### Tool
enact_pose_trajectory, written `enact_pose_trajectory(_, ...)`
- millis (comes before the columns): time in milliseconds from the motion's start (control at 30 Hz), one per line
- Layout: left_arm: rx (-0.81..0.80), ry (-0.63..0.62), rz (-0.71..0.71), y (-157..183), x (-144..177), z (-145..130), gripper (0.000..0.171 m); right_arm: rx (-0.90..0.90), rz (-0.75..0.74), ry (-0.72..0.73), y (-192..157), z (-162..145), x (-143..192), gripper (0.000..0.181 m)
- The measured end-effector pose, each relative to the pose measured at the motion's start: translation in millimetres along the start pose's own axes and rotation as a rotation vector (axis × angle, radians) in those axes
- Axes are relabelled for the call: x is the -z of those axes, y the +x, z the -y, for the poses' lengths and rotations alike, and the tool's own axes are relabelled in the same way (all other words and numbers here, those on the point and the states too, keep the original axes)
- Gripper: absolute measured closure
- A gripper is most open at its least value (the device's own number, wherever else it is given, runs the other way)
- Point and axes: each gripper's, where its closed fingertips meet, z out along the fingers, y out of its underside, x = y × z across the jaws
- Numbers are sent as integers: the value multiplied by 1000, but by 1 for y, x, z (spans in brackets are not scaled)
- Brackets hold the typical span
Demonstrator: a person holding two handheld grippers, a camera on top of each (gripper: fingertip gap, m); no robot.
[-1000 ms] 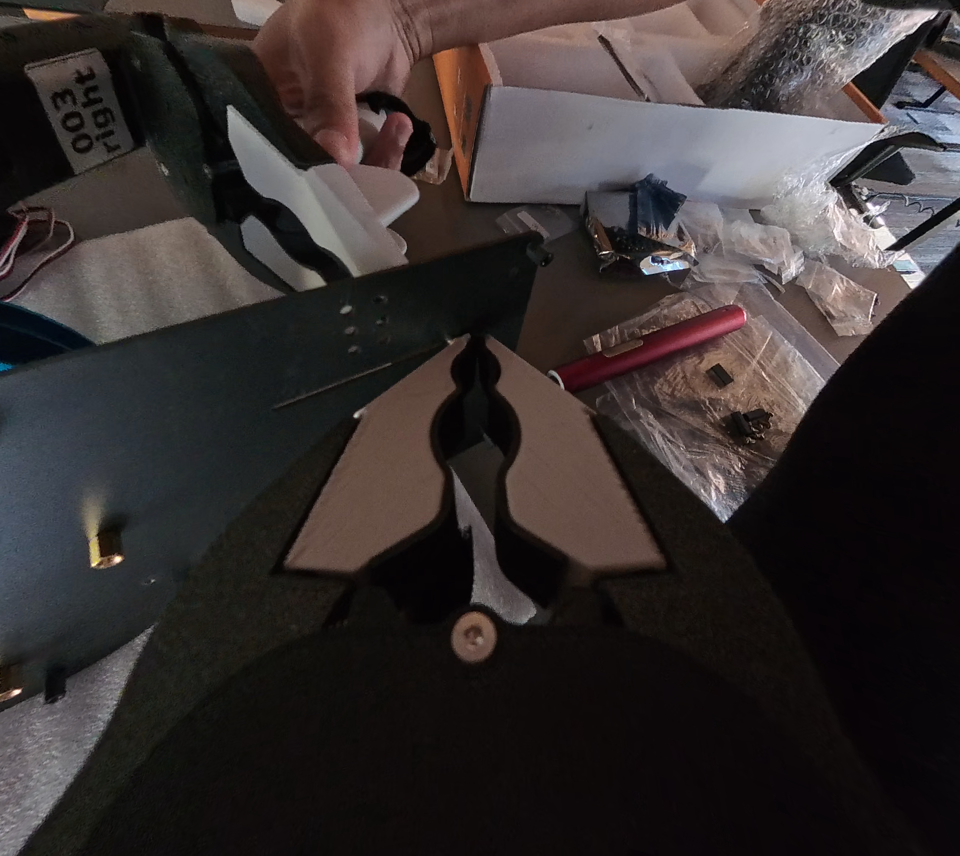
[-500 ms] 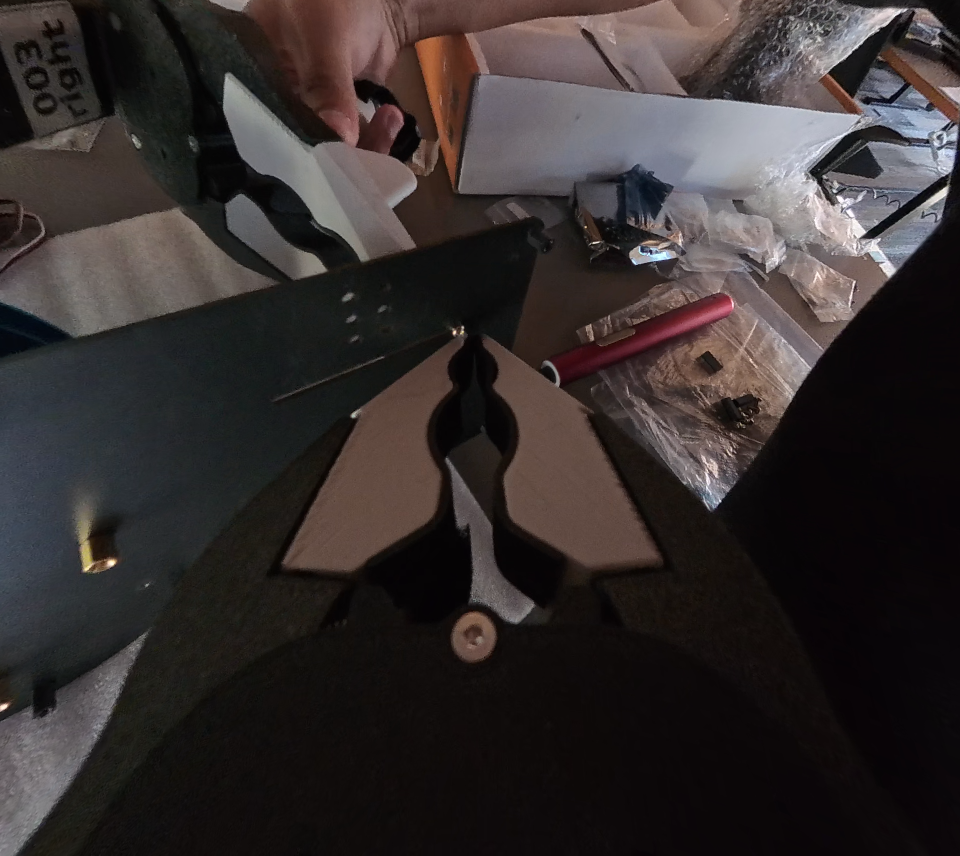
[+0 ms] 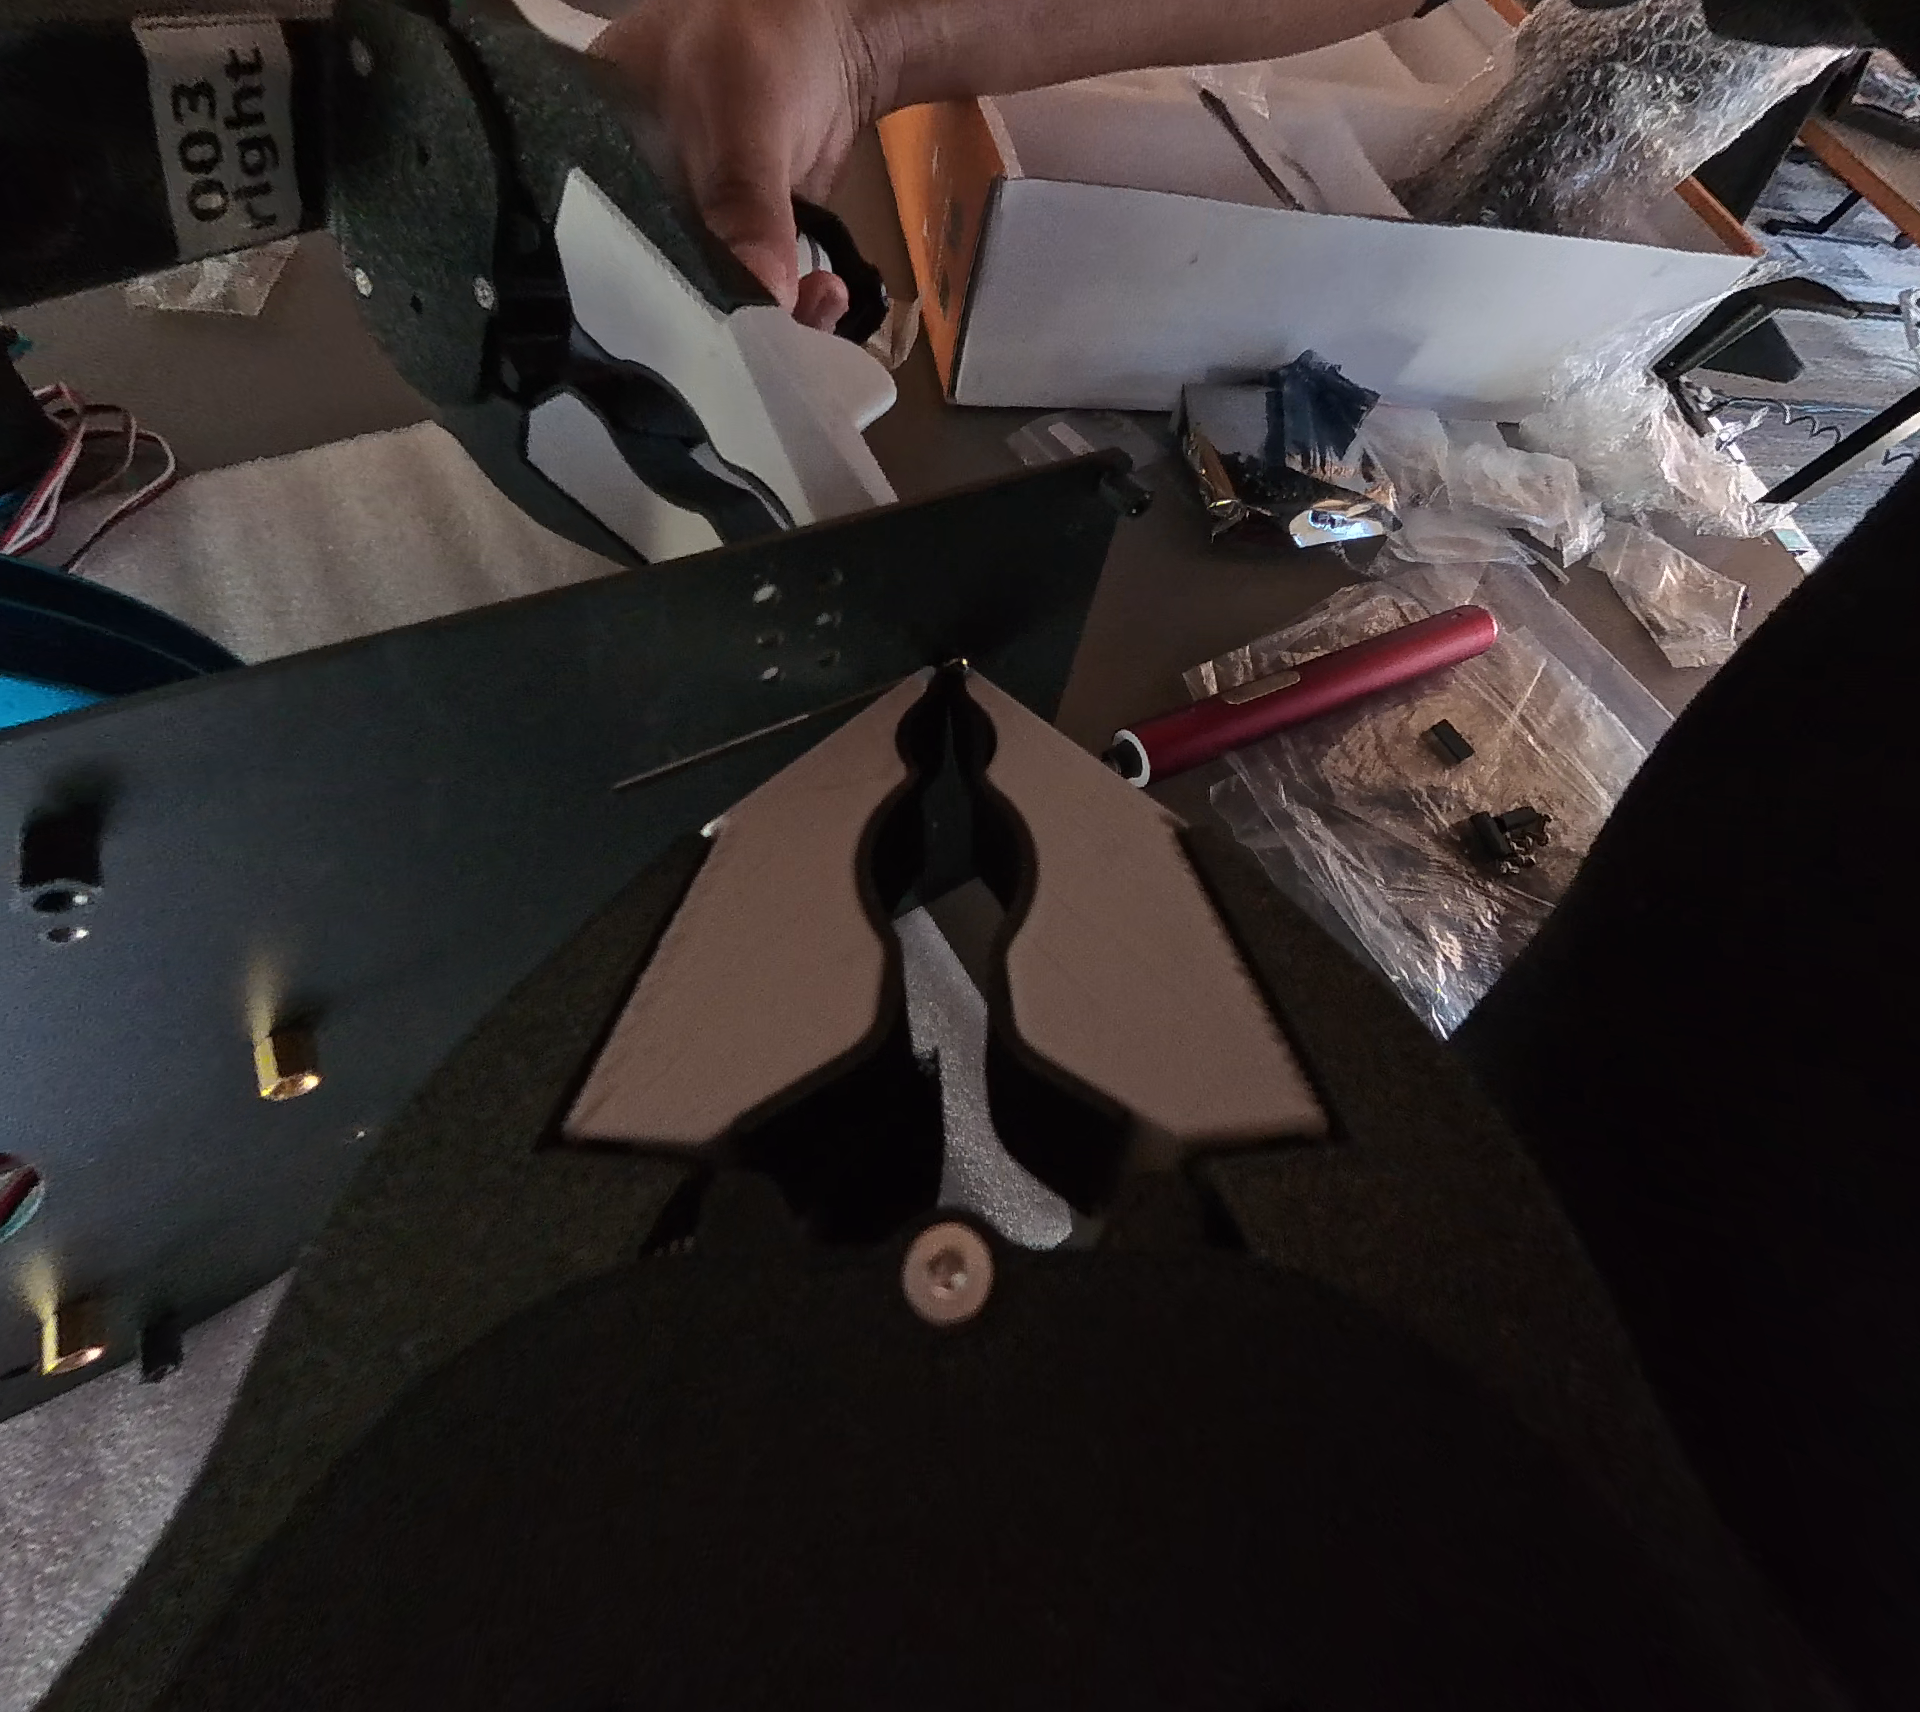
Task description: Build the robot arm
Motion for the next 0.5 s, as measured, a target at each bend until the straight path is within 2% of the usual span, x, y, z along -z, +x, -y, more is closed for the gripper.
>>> enact_pose_trajectory(100,26,0,-3,0,0,0,171,45,-14,25,0,5,2,176)
enact_pose_trajectory(500,92,25,-28,5,-1,1,171,505,-192,6,0,3,-1,177)
